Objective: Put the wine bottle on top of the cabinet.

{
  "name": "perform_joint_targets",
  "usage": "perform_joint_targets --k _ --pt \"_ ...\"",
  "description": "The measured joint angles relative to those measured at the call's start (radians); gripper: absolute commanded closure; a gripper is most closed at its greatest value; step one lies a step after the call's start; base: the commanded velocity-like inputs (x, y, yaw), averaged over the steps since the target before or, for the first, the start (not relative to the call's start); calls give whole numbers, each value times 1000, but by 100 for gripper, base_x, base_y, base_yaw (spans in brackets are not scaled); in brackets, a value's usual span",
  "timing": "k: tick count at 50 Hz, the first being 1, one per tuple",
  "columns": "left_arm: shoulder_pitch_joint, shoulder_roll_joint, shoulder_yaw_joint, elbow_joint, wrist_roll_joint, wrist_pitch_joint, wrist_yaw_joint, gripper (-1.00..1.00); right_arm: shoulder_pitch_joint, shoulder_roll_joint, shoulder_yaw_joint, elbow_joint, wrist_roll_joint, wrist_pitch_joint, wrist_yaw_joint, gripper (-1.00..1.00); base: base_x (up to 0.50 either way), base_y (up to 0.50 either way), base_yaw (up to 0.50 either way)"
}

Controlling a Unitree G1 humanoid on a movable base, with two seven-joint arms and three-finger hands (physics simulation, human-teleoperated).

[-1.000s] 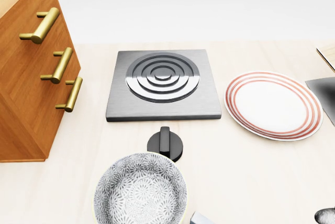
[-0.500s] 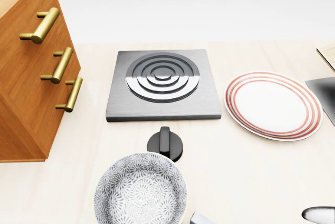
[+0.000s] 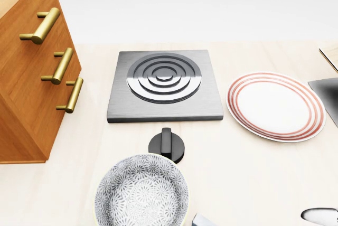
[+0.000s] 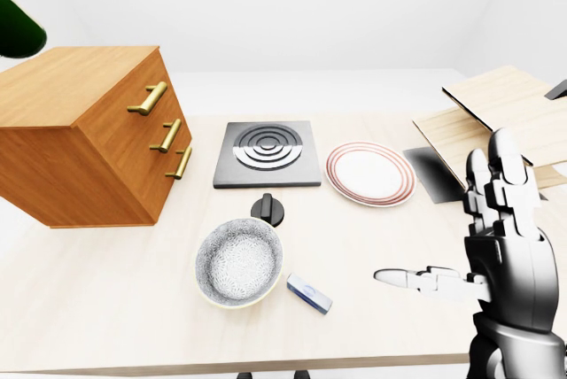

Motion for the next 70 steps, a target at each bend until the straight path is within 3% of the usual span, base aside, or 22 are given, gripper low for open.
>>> perform_joint_targets --k 12,19,33,35,43,49,56,70 --pt "29 -1 4 57 2 6 25 100 1 2 14 4 -11 0 -3 -100 0 0 0" --pt "25 -3 3 89 24 32 46 100 3 5 22 9 -15 0 -3 -100 0 0 0" --pt "28 -29 13 138 84 33 98 97 16 14 22 28 -12 0 3 -100 0 0 0" --pt "35 -34 16 145 92 32 106 70 18 16 21 31 -11 0 4 -100 0 0 0" --pt "36 -46 18 164 133 32 124 56 24 20 18 37 -8 0 7 -100 0 0 0" --pt "40 -50 25 165 150 32 136 8 28 23 14 35 -4 0 10 -100 0 0 0" --pt "45 -53 43 155 159 33 146 24 31 25 5 29 1 0 14 -100 0 0 0" --pt "48 -57 54 150 159 33 150 19 29 27 -14 4 10 0 19 -100 0 0 0"
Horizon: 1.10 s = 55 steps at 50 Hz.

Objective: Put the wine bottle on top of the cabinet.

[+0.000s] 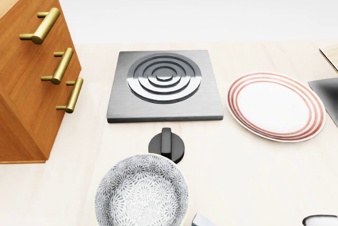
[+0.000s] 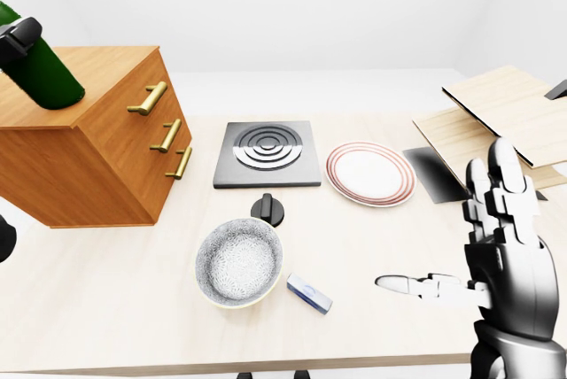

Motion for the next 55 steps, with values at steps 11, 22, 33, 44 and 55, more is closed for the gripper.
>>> perform_joint_targets --k 11,22,33,44,55 --pt "6 -3 8 -1 -4 0 -5 -20 -3 0 3 1 -6 0 -1 -100 0 0 0" --pt "50 -1 0 9 0 0 -1 -80 -5 -1 12 8 -15 0 -5 -100 0 0 0" --pt "69 2 -2 14 1 0 -1 -66 -5 -1 13 10 -15 0 -9 -100 0 0 0" --pt "46 36 -12 -18 -6 0 -28 -100 -5 -2 14 12 -16 0 -11 -100 0 0 0" --pt "109 129 1 -388 -102 0 -100 -100 -3 1 24 3 -22 0 -13 -100 0 0 0"
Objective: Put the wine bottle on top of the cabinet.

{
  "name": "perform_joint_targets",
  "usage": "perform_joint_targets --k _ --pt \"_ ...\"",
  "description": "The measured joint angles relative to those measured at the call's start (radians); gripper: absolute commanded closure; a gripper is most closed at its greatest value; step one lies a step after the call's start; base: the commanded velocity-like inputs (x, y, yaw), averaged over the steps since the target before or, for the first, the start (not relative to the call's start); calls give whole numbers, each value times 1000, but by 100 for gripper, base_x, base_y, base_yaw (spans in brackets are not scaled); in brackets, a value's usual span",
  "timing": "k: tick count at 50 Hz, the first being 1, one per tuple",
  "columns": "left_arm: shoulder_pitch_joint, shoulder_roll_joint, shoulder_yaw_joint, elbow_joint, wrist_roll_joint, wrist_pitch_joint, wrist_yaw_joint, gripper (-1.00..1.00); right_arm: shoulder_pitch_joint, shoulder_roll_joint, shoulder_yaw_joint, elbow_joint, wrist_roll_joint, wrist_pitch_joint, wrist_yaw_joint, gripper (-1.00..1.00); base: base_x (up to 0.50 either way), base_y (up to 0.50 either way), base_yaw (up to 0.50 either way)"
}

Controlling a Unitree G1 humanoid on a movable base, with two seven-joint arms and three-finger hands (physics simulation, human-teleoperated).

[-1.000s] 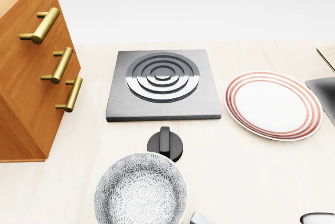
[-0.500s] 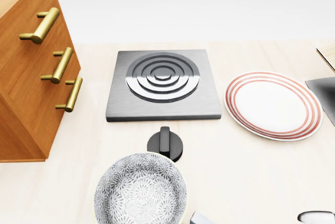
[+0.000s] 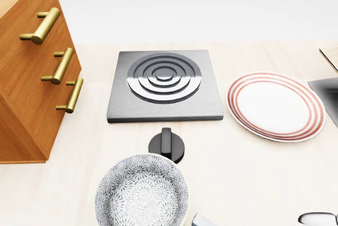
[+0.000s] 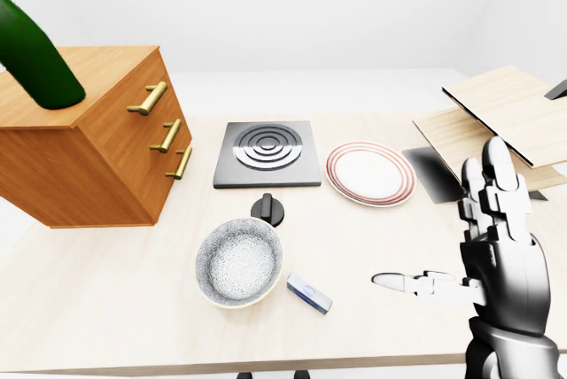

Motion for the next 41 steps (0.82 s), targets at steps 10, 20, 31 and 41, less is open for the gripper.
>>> perform_joint_targets --k 10,20,31,41 --pt "308 30 113 -557 -208 0 44 -100 5 5 1 -9 0 0 3 -100 0 0 0" --pt "776 -174 220 -1136 -268 0 6 -100 26 28 4 -7 -2 0 15 -100 0 0 0" --pt "1215 -584 74 -1409 -19 0 -226 -100 68 73 30 25 -18 0 38 -100 0 0 0" --pt "1466 -769 -123 -1425 143 -90 -304 -100 128 116 115 88 -63 -1 42 -100 0 0 0"
